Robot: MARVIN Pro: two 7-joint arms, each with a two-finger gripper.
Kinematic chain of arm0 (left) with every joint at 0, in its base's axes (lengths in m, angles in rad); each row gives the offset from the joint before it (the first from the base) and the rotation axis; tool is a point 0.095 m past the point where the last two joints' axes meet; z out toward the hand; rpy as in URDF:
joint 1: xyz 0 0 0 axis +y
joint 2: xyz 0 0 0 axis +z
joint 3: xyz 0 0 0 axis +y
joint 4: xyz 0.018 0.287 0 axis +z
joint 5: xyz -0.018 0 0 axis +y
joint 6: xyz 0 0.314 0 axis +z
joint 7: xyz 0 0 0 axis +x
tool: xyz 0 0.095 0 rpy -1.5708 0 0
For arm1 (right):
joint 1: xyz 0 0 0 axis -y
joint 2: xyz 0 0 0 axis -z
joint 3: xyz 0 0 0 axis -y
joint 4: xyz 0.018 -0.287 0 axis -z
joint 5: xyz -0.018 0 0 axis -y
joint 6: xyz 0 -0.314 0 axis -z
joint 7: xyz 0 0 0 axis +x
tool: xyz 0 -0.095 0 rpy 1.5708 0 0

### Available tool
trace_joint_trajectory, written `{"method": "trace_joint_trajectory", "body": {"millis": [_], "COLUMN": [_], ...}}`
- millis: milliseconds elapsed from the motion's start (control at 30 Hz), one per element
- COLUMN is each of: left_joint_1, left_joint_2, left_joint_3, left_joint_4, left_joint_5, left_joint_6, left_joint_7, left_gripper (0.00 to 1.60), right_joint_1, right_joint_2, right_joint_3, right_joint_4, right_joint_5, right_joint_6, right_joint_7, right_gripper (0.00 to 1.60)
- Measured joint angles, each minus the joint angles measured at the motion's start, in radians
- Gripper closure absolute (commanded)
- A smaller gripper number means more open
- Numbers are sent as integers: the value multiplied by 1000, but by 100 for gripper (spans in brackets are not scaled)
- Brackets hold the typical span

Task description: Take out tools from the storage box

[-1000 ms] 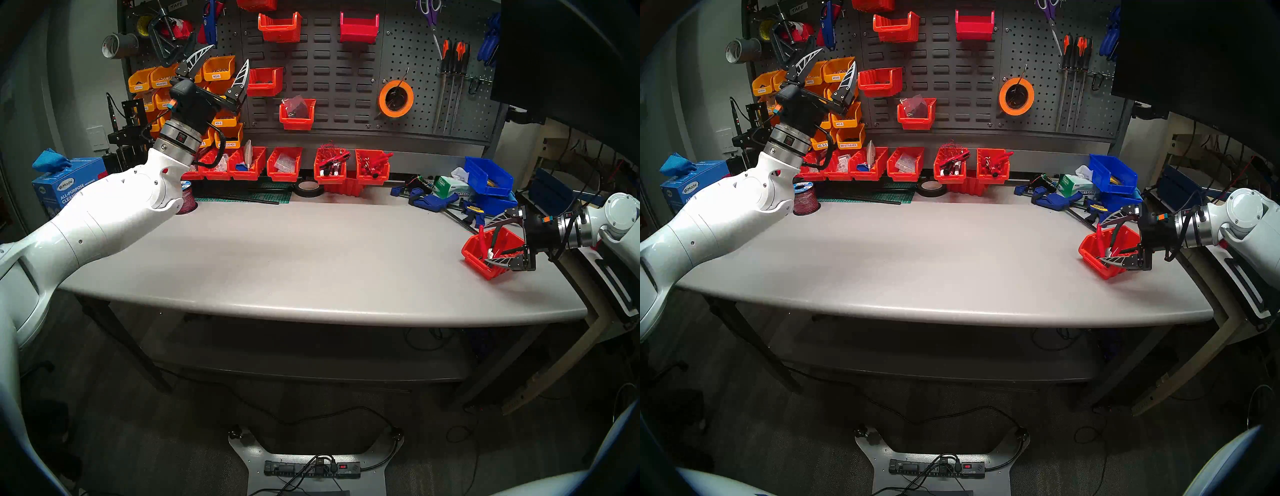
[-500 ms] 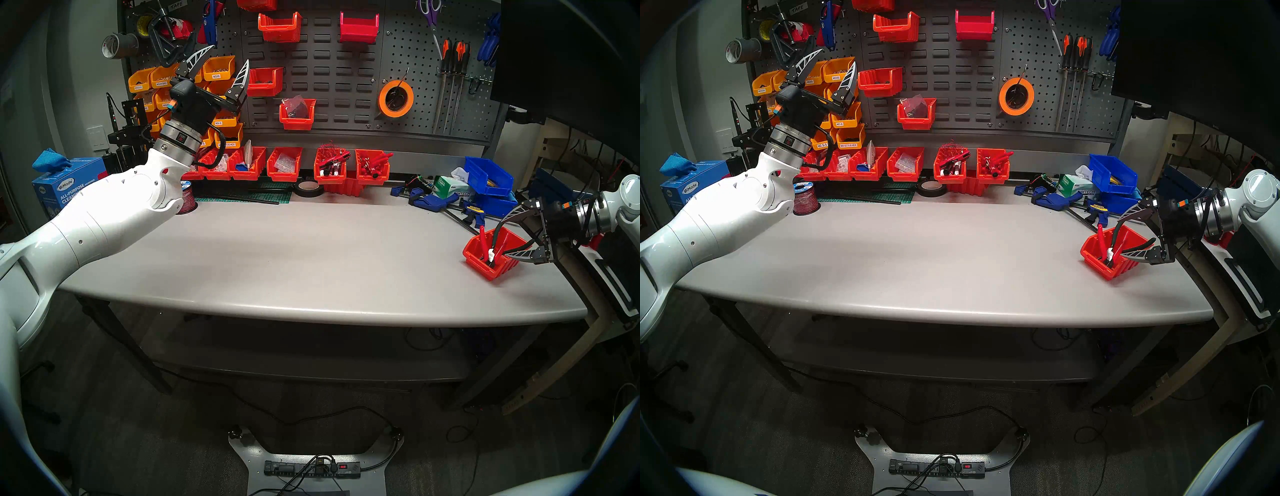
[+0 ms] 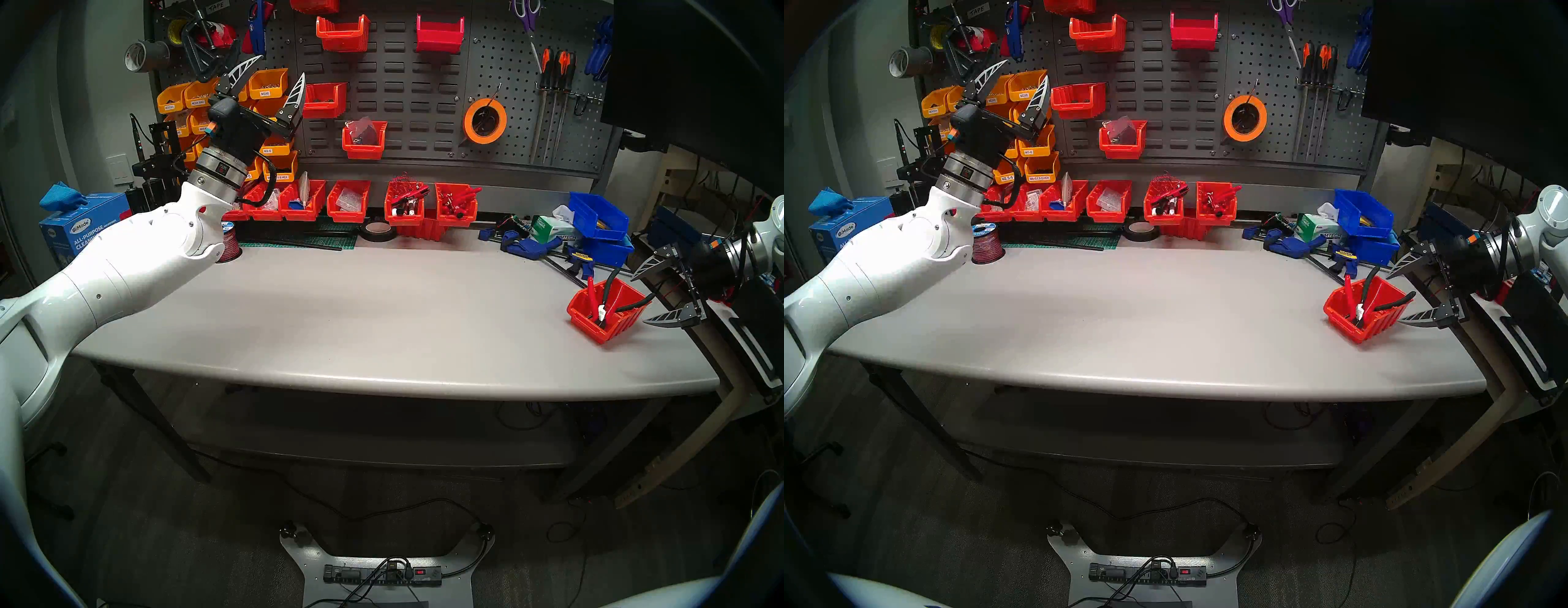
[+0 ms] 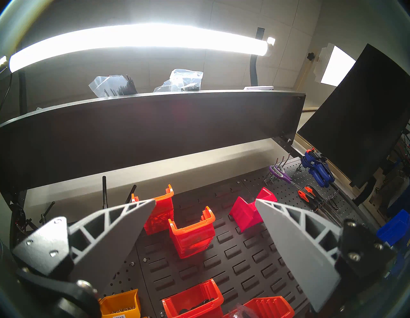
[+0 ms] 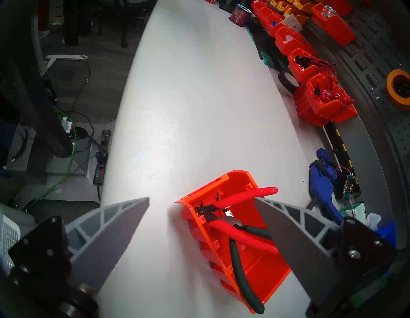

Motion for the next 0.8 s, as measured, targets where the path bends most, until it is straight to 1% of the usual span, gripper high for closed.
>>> {"method": "trace_joint_trajectory", "body": {"millis": [233,600,800], "left_joint_1": [0,-1,-1], "left_joint_2": [0,0,0], "left_joint_3": [0,-1,-1], "left_joint_4": [0,0,0], "left_joint_5": [0,0,0], "left_joint_6": [0,0,0], "left_joint_7": [0,-1,-1], "left_gripper": [0,0,0], "right_joint_1": [10,23,33], "right_joint_2": [2,2,2], "right_joint_3": [-7,-36,-64], "right_joint_4": [-42,-145,-193], "right_joint_5": [-22,-70,-126], "right_joint_6": [31,86,115], "right_joint_7": [8,8,8], "right_gripper": [0,0,0]}}
